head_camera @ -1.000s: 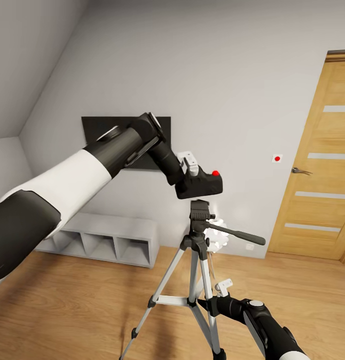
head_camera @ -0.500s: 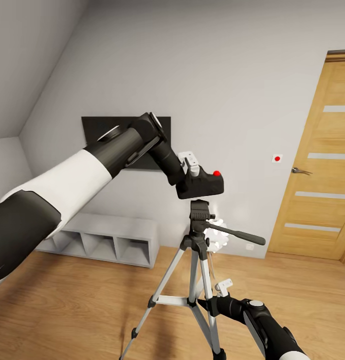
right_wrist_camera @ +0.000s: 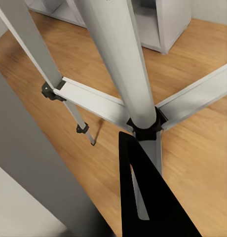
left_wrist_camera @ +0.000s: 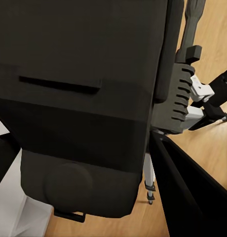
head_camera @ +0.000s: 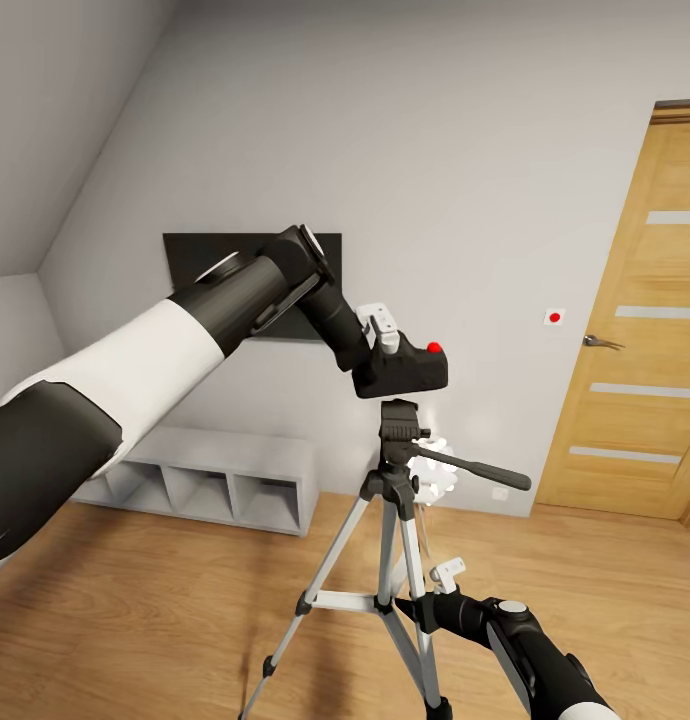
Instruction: Attach the digital camera to the camera tripod in the bedroom.
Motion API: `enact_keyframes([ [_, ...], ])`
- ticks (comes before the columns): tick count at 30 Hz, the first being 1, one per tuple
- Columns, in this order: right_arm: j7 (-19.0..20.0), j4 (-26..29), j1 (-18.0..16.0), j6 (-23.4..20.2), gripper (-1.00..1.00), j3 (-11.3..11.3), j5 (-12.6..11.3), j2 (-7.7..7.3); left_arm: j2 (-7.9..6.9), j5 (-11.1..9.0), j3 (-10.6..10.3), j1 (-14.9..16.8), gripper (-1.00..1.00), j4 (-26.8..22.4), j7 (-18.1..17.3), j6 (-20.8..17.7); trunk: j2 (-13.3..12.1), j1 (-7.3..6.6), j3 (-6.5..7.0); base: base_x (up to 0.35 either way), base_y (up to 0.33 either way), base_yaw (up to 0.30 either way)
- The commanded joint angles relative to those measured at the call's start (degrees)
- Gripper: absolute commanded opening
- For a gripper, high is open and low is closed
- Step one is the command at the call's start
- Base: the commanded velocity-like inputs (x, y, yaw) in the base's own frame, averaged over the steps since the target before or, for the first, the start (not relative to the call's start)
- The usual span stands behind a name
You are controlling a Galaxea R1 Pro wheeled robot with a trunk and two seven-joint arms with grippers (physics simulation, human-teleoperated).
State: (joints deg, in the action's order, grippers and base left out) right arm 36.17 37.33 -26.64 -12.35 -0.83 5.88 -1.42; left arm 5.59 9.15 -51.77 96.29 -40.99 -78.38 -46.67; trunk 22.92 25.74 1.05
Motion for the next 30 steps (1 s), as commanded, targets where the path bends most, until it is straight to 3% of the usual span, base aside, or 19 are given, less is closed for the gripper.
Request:
enact_keyframes([
  [1,-1.11,-1.19,0.07,0.24,-1.0,0.04,3.61,0.01,0.03,0.54,-0.01,0.03,-1.0,-0.02,-0.58,-0.44,0.0,0.04,-0.06,0.0,0.0,0.0],
  [12,-1.11,-1.2,0.08,0.25,-1.0,0.04,3.61,0.01,-0.01,0.53,-1.8,-0.12,-1.0,0.01,-0.62,-0.43,0.0,0.04,-0.06,0.0,0.0,0.0],
  [30,-1.11,-1.19,0.06,0.29,-1.0,0.04,3.52,0.01,-0.1,0.61,-2.1,-0.32,-1.0,-0.14,-0.55,-0.36,0.0,0.04,-0.06,0.0,0.0,0.0],
])
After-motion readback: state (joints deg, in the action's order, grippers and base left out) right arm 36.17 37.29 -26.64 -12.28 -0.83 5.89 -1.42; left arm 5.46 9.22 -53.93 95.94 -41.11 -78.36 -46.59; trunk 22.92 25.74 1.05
